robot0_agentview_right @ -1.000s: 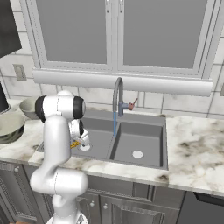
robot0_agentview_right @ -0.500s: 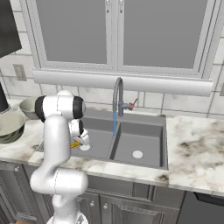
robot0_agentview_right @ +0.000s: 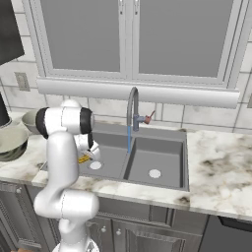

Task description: Pick the peachs from the sink and place them in one bowl. Place the banana in the other bowl. Then turn off the sink faucet.

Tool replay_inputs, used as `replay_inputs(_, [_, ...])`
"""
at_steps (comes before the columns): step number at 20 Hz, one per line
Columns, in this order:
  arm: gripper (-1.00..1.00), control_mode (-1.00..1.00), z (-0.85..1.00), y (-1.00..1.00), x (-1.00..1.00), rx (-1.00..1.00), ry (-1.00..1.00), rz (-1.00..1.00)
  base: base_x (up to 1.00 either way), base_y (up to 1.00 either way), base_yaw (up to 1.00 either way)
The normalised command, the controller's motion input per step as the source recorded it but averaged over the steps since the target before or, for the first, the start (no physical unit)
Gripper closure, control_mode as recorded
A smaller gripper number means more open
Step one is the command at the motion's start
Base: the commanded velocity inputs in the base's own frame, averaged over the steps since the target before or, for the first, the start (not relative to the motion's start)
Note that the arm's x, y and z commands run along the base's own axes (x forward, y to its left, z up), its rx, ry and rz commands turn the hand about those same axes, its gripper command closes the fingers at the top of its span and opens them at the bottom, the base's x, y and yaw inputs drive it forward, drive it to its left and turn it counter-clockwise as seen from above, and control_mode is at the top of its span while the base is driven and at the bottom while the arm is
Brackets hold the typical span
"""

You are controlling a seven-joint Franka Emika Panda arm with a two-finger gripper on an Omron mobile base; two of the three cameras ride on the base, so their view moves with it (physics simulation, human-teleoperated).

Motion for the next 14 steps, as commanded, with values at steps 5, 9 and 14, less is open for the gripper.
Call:
replay_inputs(5, [1.00,-1.00,0.75,-0.25,-0.11,0.00,-0.02,0.00,0.00,0.00,0.00])
replay_inputs(9, [1.00,-1.00,0.89,-0.30,-0.13,0.00,-0.03,0.00,0.00,0.00,0.00])
replay_inputs(14, [1.00,-1.00,0.93,-0.12,-0.10,0.00,-0.03,0.00,0.00,0.00,0.00])
